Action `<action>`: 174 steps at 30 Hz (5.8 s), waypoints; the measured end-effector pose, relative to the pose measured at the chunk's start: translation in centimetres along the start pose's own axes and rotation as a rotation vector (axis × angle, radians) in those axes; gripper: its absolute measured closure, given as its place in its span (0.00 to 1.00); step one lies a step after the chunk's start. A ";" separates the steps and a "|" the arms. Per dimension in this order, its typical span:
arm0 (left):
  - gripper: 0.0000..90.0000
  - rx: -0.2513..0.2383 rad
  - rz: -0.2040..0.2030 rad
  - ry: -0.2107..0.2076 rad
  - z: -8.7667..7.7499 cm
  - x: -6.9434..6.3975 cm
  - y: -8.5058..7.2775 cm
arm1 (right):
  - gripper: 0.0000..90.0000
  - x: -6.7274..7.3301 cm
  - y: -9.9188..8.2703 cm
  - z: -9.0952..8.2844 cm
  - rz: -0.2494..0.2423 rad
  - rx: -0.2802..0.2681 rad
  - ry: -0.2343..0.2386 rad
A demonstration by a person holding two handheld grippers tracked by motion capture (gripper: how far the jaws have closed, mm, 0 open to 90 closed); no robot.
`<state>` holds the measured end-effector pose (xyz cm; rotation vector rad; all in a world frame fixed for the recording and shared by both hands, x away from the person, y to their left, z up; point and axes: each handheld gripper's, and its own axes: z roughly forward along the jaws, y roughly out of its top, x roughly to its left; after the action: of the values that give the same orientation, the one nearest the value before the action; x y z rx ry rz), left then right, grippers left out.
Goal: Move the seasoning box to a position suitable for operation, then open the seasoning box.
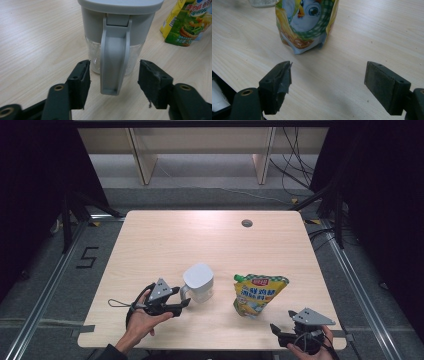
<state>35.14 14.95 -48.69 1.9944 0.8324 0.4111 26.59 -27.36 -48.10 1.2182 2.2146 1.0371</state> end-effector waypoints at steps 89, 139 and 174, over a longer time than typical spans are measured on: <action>0.76 0.006 0.172 -0.197 -3.4 -1.9 -1.9 | 0.26 0.2 -0.3 0.6 -0.012 0.030 0.046; 0.42 -0.022 0.109 -0.243 -4.7 -3.3 -1.1 | 0.26 0.3 -0.4 1.0 0.011 0.033 0.076; 0.99 -0.107 0.103 -0.245 -6.3 -5.5 4.2 | 0.36 3.0 0.7 0.9 -0.111 -0.029 0.216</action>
<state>29.23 13.43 -41.58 1.9453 0.5454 0.2573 25.94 -24.21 -48.07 0.9994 2.3891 1.1995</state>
